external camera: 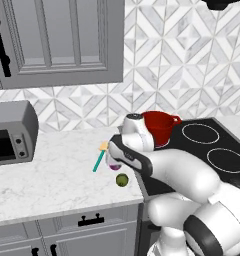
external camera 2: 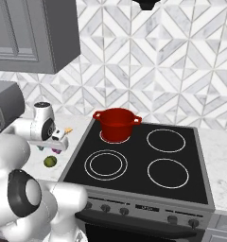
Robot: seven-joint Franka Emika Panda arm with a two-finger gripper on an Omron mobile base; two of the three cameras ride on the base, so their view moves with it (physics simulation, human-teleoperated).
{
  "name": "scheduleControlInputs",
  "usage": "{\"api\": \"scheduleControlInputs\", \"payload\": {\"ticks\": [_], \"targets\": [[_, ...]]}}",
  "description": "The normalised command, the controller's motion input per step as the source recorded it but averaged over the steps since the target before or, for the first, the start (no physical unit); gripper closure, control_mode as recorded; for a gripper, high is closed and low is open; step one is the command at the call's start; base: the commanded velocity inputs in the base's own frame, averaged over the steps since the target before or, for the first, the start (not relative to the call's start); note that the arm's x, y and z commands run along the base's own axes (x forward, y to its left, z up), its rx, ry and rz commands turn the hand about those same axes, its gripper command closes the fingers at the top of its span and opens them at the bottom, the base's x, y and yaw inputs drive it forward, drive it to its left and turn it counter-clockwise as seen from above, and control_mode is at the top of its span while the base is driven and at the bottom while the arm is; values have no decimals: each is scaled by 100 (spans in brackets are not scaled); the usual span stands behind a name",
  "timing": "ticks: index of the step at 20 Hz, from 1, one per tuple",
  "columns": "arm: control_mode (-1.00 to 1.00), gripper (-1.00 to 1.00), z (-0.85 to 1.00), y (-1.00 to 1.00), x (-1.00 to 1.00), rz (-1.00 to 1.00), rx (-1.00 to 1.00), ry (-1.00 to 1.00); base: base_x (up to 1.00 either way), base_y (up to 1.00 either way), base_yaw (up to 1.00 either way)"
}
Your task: Put the lime and onion in the pot. Retrieve the spatula and lightly stir the vegetables in the pot.
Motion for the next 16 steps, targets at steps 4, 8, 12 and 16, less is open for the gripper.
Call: {"api": "scheduleControlInputs", "payload": {"ticks": [4, 8, 12, 16], "targets": [[-100, -100, -42, 2, -1, -8, 0, 0, 0, 0, 0], [-100, -100, -37, 7, 0, -9, 0, 0, 0, 0, 0], [-100, -100, -18, 19, 0, -10, 0, 0, 0, 0, 0], [-100, -100, -13, 3, 0, -11, 0, 0, 0, 0, 0]]}}
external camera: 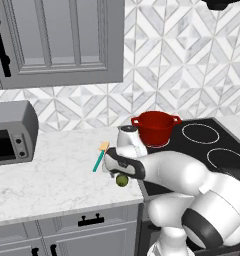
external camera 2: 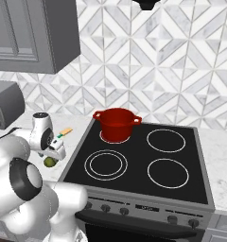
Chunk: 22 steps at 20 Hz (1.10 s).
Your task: Put the lime and onion in the pot. Retrieve the spatula and lightly stir the vegetables in the pot.
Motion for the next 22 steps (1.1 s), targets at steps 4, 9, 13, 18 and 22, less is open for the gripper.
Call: {"api": "scheduleControlInputs", "payload": {"ticks": [4, 9, 13, 18, 22], "targets": [[-100, -100, -23, 0, 0, -11, 0, 0, 0, 0, 0], [-100, -100, -15, 0, 0, -10, 0, 0, 0, 0, 0], [-100, 100, -9, 2, 0, -8, 0, 4, 0, 0, 0], [-100, 100, 3, -5, 0, 0, 0, 1, 0, 0, 0], [-100, 100, 81, -84, 2, 0, 0, -8, 0, 0, 0]]}}
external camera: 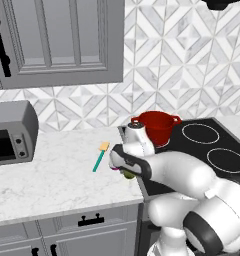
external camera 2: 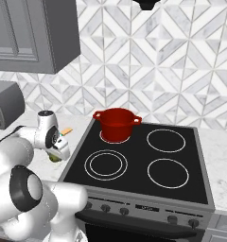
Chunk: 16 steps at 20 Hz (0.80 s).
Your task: Put the lime and onion in the pot. Retrieve the spatula and lightly stir the vegetables in the pot.
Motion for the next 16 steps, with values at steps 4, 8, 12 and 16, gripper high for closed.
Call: {"api": "scheduleControlInputs", "payload": {"ticks": [4, 8, 12, 16], "targets": [[-100, 100, 99, -100, 51, 0, 0, -4, 0, 0, 0], [-100, 100, 100, -100, 96, 0, 0, 1, 0, 0, 0], [-100, 100, 100, -100, 100, -2, 0, 10, 0, 0, 0], [-100, 100, 86, -100, 100, -2, 0, 15, 0, 0, 0]]}}
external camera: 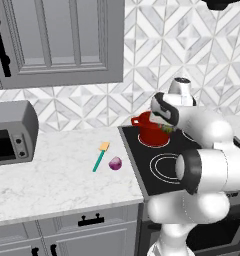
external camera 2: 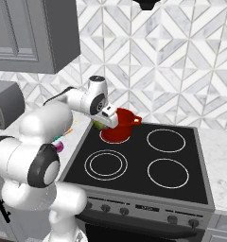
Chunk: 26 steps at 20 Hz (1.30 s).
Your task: Put the lime and onion in the pot. Retrieve the spatula and lightly stir the vegetables in the pot.
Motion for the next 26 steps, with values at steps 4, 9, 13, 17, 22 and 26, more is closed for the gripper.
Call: {"api": "scheduleControlInputs", "payload": {"ticks": [4, 9, 13, 17, 22, 26], "targets": [[-100, 100, 11, -56, 100, -2, 0, 12, 0, 0, 0], [-100, 100, -46, -1, 88, 0, 0, 1, 0, 0, 0], [-100, 100, -41, 0, 53, 0, 0, 0, 0, 0, 0], [-100, 100, -52, 0, 52, 0, 0, -2, 0, 0, 0], [-100, 100, -56, 0, 37, 0, -1, -5, 0, 0, 0], [-100, 100, -36, 0, 20, 0, -1, -6, 0, 0, 0]]}}
